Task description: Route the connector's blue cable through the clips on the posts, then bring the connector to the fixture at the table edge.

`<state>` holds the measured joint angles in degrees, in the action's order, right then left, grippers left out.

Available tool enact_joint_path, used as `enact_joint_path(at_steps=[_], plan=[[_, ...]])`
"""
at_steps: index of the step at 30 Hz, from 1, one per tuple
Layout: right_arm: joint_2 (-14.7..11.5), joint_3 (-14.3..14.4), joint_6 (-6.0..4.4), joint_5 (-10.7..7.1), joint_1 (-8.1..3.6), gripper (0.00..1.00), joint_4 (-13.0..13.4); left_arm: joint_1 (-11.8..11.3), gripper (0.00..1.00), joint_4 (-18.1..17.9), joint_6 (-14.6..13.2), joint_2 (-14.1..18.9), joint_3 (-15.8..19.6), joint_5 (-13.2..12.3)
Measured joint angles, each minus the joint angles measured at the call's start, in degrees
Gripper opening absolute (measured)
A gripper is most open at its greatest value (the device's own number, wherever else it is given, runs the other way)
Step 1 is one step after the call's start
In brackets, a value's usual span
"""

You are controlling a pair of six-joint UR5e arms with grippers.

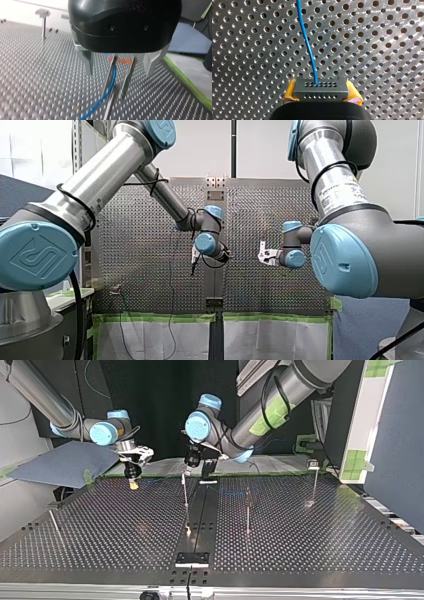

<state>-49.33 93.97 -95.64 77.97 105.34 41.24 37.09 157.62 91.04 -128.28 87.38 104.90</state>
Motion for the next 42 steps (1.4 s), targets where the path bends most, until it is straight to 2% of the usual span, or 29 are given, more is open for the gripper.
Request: enact_joint_path(at_steps=[5, 11, 31, 42], plan=[[0.0, 0.0, 0.03, 0.0, 0.0, 0.0, -0.2, 1.4, 0.99, 0.2, 0.0, 0.0, 0.0, 0.5], [0.0, 0.0, 0.01, 0.0, 0.04, 0.0, -0.3, 1.9, 0.99, 0.0, 0.9, 0.0, 0.0, 1.2], [0.0, 0.0, 0.0, -0.26, -0.15, 0.0, -0.3, 2.0, 0.99, -0.5, 3.1, 0.0, 0.0, 2.7], [0.0, 0.0, 0.0, -0.35, -0.15, 0.0, -0.4, 2.0, 0.99, -0.3, 3.2, 0.0, 0.0, 2.6]])
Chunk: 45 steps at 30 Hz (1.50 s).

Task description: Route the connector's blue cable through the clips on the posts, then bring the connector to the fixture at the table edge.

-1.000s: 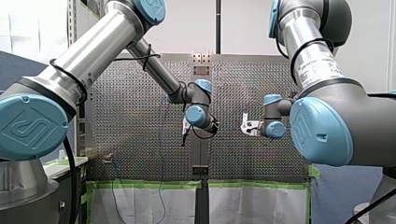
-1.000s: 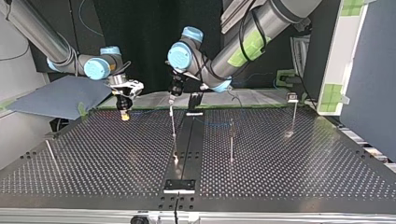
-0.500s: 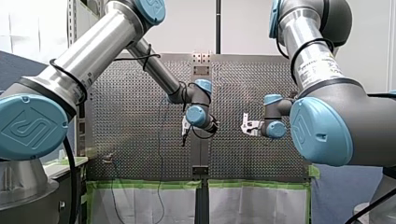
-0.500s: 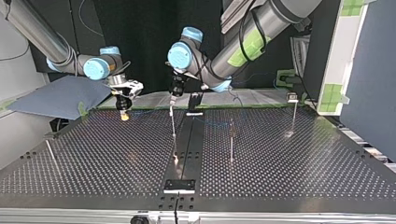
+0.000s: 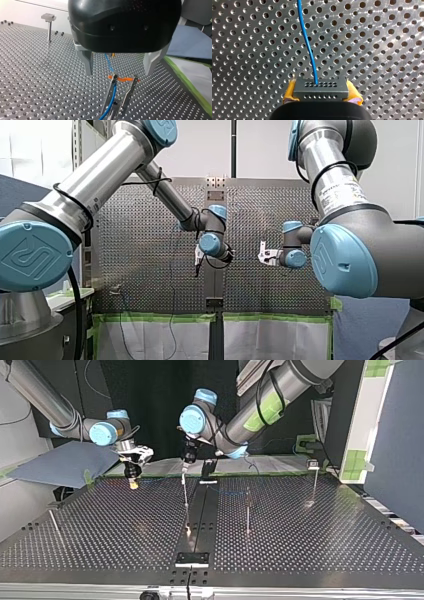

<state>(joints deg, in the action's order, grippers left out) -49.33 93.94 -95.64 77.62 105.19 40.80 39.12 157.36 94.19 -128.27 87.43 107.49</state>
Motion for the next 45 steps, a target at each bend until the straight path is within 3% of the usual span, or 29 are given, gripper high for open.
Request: enact_joint_path(at_steps=[7, 12, 23, 34, 45], plan=[[0.0, 0.0, 0.02, 0.0, -0.01, 0.0, -0.1, 1.4, 0.99, 0.8, -0.6, 0.2, 1.2, 0.1], [0.0, 0.0, 0.18, 0.0, -0.04, 0.0, -0.1, 2.6, 0.99, -0.6, -0.3, 1.8, 3.4, 0.1], [0.0, 0.0, 0.17, 0.0, 0.14, 0.0, 0.0, 3.7, 0.99, -6.0, 4.5, 7.3, 8.9, 0.2], [0.1, 0.0, 0.0, 0.0, 0.21, 0.0, -0.2, 3.2, 0.99, -11.8, 9.0, 13.0, 14.7, 2.6], [0.1, 0.1, 0.07, 0.0, 0.31, 0.0, -0.5, 3.4, 0.99, -14.8, 9.8, 18.6, 20.2, 3.0]])
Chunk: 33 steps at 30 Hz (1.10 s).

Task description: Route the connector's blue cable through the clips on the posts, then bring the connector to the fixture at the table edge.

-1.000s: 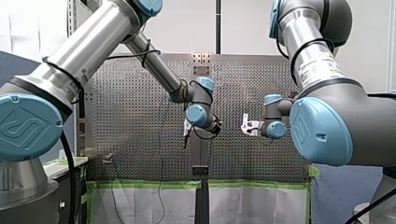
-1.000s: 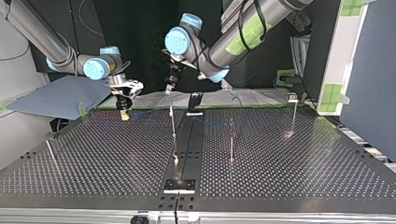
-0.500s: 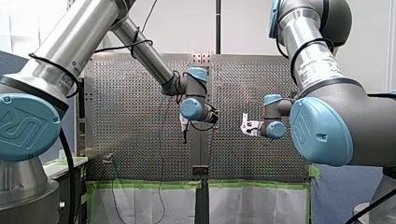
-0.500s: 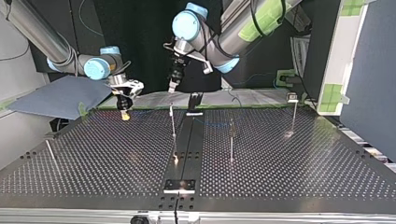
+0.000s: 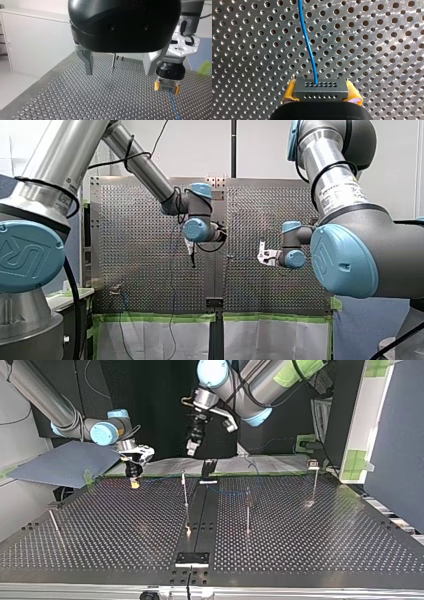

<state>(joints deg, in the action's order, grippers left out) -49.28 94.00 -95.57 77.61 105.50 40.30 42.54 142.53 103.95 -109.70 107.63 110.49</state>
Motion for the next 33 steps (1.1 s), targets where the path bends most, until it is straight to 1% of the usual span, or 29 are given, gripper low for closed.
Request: enact_joint_path(at_steps=[9, 15, 21, 25, 27, 29, 33], plan=[[0.0, 0.0, 0.01, 0.0, 0.02, 0.0, 0.0, -0.3, 0.99, -0.6, 0.1, 4.4, 4.4, 0.0], [0.0, 0.0, -0.02, 0.0, 0.02, 0.0, 0.1, -1.0, 0.99, -2.6, 1.0, 7.1, 7.1, 0.0], [0.0, 0.0, -0.03, 0.1, 0.0, 0.0, 0.1, -3.2, 0.99, -5.2, 2.1, 9.7, 9.7, -1.5], [0.0, -0.1, 0.05, 0.29, -0.41, 0.0, -0.5, -5.0, 0.99, -7.1, 2.0, 11.6, 11.6, -3.3], [-0.1, -0.1, 0.11, 0.71, -0.74, 0.0, -1.1, -5.8, 0.99, -7.9, 2.0, 12.4, 12.4, -4.1], [-0.3, -0.1, 0.16, 1.49, -1.13, 0.0, -2.0, -6.8, 0.99, -8.8, 1.9, 13.3, 13.3, -4.8], [-1.2, -0.1, 0.11, 3.4, -1.76, 0.0, -3.4, -8.4, 0.99, -10.6, 1.8, 15.1, 15.1, -5.4]])
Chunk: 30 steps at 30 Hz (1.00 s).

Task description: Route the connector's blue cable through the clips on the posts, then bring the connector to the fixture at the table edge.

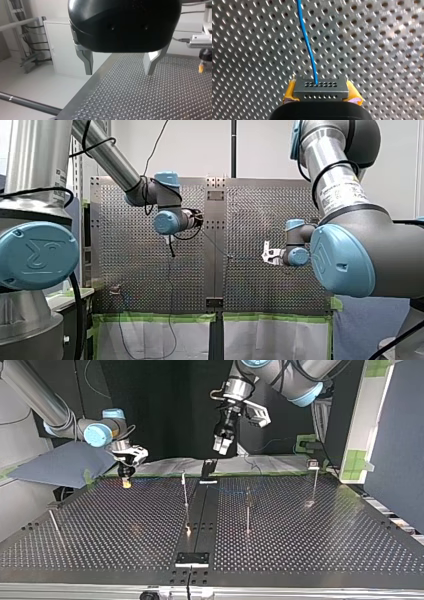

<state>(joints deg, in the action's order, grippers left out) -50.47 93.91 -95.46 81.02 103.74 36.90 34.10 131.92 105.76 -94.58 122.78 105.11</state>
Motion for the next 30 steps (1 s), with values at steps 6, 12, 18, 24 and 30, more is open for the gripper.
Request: enact_joint_path(at_steps=[6, 12, 18, 24, 30], plan=[[-2.5, 0.0, -1.67, 3.04, -0.66, 0.0, -0.6, -0.7, 0.99, -2.4, 0.0, 2.8, 2.9, -0.1], [-5.5, 0.1, -3.76, 3.89, -1.07, 0.0, -0.8, -0.8, 0.99, -2.8, 0.0, 3.8, 6.1, -0.2], [-7.9, 0.1, -3.96, 4.09, -1.33, 0.0, -1.9, -0.8, 0.99, -2.8, 0.0, 3.8, 9.3, -0.2], [-10.3, 0.1, -3.91, 4.63, -1.64, 0.0, -3.7, -0.8, 0.99, -2.7, 0.0, 3.8, 12.4, -0.2], [-13.0, 0.1, -3.61, 5.09, -2.16, 0.0, -5.8, -0.8, 0.99, -2.7, 0.0, 3.8, 15.2, -0.2]])
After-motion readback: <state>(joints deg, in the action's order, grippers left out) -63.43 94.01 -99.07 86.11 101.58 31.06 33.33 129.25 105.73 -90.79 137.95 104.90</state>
